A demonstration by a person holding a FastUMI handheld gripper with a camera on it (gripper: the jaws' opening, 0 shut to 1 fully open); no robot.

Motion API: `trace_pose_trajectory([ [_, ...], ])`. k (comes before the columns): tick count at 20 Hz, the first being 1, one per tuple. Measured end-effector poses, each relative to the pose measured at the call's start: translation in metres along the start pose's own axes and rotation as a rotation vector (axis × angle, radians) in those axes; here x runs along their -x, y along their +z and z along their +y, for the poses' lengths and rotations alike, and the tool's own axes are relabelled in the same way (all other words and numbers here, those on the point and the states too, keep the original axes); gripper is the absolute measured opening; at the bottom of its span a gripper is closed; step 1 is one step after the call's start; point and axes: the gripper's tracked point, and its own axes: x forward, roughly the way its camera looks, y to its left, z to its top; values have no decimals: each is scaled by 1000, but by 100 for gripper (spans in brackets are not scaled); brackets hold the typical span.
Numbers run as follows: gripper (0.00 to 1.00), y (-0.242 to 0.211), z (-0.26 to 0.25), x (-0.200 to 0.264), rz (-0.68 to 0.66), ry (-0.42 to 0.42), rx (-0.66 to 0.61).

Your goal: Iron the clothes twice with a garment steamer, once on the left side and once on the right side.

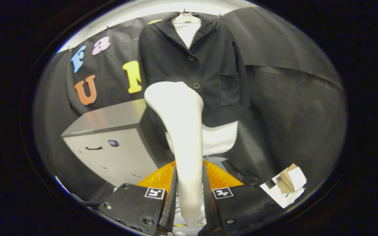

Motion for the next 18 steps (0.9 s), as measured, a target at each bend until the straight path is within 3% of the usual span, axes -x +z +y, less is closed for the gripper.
trace_pose_trajectory([
  [9,40,-81,88,99,37,136,118],
  [13,40,-122,100,116,87,164,146],
  [18,40,-119,102,117,87,158,140],
])
